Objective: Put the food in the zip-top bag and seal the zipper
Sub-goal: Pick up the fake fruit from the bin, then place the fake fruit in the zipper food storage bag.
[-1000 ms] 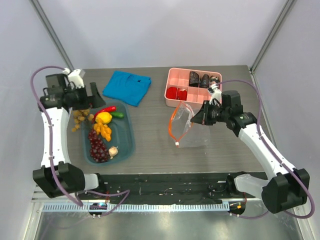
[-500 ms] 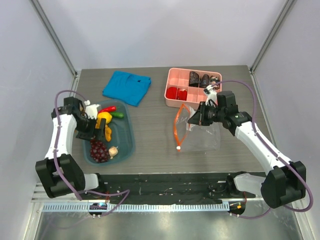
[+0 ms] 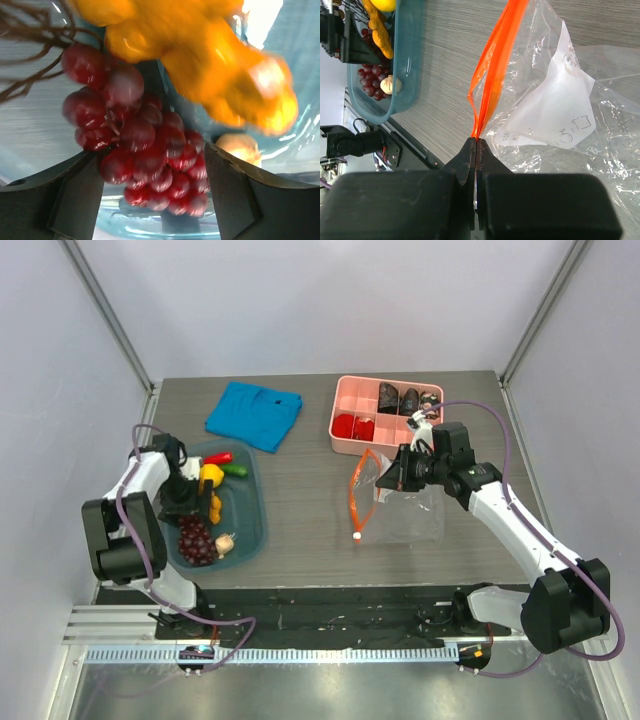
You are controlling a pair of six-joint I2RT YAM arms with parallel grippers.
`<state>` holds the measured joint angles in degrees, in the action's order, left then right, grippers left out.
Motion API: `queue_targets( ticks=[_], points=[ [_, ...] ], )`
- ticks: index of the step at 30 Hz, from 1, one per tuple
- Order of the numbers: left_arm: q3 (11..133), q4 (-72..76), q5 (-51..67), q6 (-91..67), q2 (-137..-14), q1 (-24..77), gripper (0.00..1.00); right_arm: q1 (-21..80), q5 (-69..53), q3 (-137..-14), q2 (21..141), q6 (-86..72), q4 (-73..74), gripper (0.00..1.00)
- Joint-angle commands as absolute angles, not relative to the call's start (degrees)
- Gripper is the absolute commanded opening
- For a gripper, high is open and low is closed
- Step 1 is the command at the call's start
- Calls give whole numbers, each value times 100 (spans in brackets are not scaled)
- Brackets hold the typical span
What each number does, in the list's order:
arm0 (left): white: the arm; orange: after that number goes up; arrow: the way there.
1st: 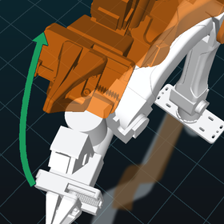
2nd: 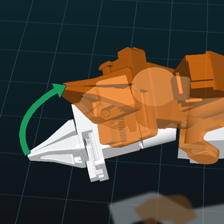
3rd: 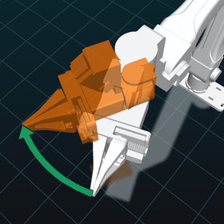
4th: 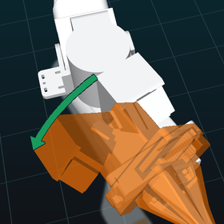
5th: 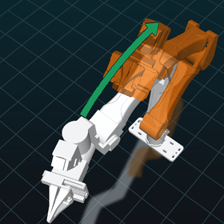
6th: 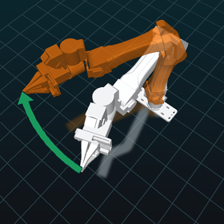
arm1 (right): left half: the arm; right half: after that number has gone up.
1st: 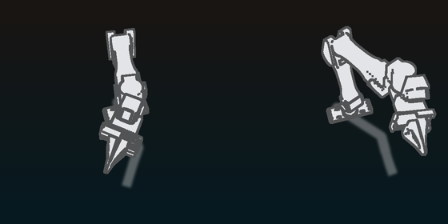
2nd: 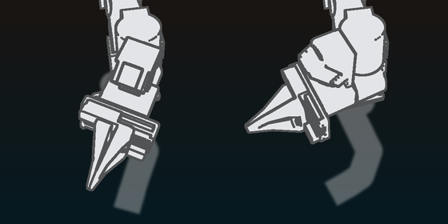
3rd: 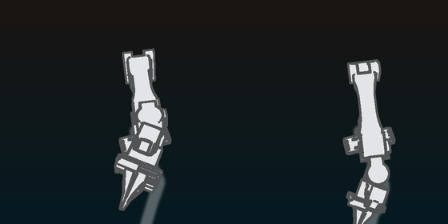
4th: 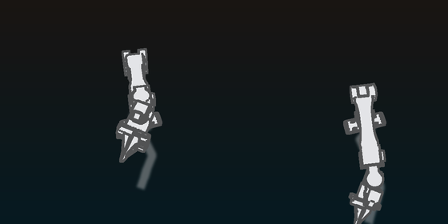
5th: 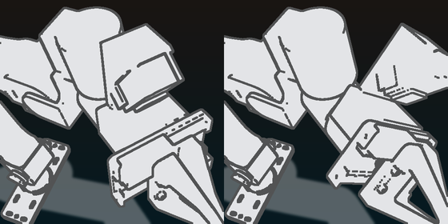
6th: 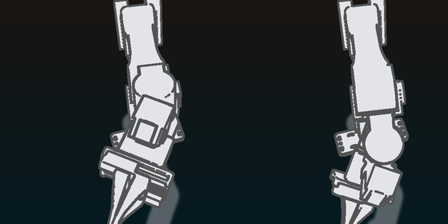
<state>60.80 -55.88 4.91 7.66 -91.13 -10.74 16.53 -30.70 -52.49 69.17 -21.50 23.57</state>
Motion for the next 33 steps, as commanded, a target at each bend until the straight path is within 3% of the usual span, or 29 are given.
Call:
queue_targets(
  ticks=[1,5,6,8,9,12,14,22,33],
  points=[
    [6205,-5397,333,484,-9448,-1002,78,1679,-2988,-5423,6970,-2057,2162,1],
    [6310,-5317,658,396,-9536,-1002,65,1687,-2971,-5449,7022,-2057,2153,1],
    [6363,-5361,711,387,-9545,-1002,53,1679,-2979,-5458,7014,-2065,2171,1],
    [6451,-5536,921,404,-9475,-1002,40,1687,-2988,-5519,6996,-2048,2215,1],
    [6512,-5729,992,404,-9405,-993,26,1687,-2988,-5537,6961,-2048,2276,1],
    [6600,-6063,1238,369,-8967,-1011,7,1679,-3067,-5625,6865,-2083,2338,1],
    [6636,-6213,1327,343,-8720,-1002,0,1679,-3129,-5669,6821,-2206,2347,1],
    [6978,-6565,1739,395,-7569,-1011,0,1688,-3699,-5809,6706,-2943,2101,1],
    [8261,-6443,2469,255,-6979,-678,0,1854,-4465,-5643,6873,-4876,423,1]
  ],
)
